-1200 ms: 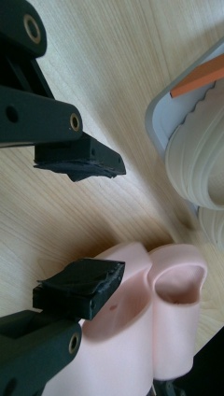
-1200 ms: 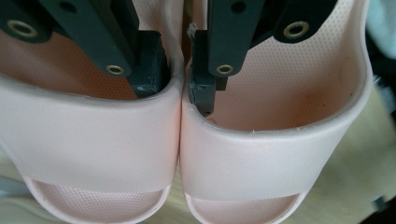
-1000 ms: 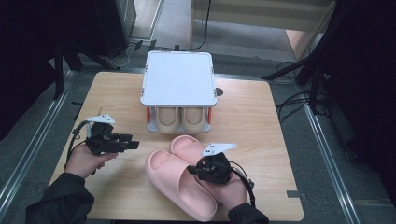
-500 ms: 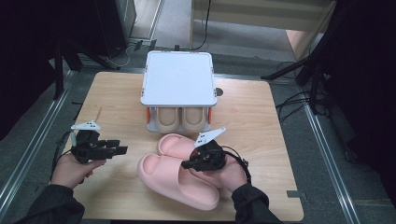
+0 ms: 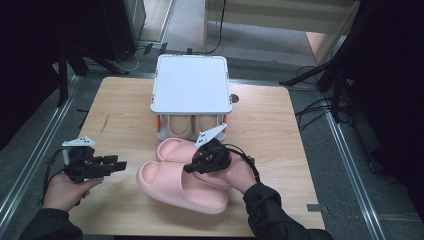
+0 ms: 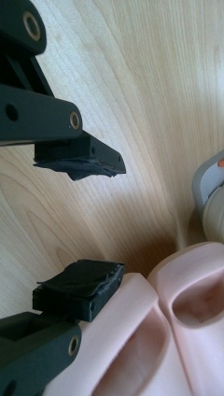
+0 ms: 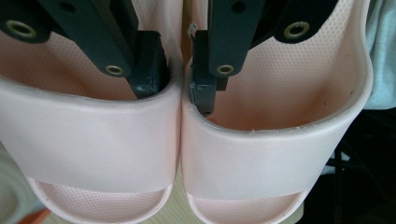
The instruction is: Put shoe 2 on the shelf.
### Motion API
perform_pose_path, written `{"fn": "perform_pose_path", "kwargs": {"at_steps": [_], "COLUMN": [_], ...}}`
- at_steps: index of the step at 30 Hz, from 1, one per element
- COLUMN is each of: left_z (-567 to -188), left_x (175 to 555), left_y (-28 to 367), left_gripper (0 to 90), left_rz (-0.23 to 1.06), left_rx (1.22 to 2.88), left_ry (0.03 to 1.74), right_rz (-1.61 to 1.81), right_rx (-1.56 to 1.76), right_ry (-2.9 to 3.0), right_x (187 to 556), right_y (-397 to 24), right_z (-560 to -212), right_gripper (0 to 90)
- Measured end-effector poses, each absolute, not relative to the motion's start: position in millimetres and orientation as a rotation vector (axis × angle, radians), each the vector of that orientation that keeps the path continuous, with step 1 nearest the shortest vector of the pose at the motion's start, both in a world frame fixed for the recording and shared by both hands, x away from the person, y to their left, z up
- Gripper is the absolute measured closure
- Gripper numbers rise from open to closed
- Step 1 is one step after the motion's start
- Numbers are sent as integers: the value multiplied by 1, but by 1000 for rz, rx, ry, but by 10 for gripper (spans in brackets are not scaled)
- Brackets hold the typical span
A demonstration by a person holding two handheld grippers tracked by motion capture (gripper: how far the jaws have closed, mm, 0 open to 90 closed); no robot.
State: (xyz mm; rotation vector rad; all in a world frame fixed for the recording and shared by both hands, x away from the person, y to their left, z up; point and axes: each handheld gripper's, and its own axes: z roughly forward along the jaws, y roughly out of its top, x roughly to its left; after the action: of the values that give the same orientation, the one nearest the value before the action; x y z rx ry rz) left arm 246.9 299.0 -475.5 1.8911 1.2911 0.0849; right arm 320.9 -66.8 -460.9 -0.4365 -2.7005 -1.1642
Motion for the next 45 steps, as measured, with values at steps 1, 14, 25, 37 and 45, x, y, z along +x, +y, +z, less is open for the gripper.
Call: {"fn": "perform_pose_path", "kwargs": {"at_steps": [1,14,25,37,45], "left_z": [-475,-478,-478,-478,-479], "left_x": [246,251,255,260,268], "left_y": [299,296,293,290,285], "left_gripper": [457,457,458,459,459], "left_rz": [86,73,66,58,53], "left_rx": [1889,1903,1909,1918,1933], "left_ry": [1291,1289,1279,1271,1247], "right_rz": [-1157,-1180,-1194,-1221,-1203], "right_rx": [-419,-347,-377,-482,-773], "right_ry": [-2697,-2698,-2718,-2747,-2776], "right_x": [323,335,337,344,369], "right_y": [-65,-52,-57,-65,-70], "right_z": [-458,-404,-353,-313,-302], "right_gripper": [782,782,781,780,781]}}
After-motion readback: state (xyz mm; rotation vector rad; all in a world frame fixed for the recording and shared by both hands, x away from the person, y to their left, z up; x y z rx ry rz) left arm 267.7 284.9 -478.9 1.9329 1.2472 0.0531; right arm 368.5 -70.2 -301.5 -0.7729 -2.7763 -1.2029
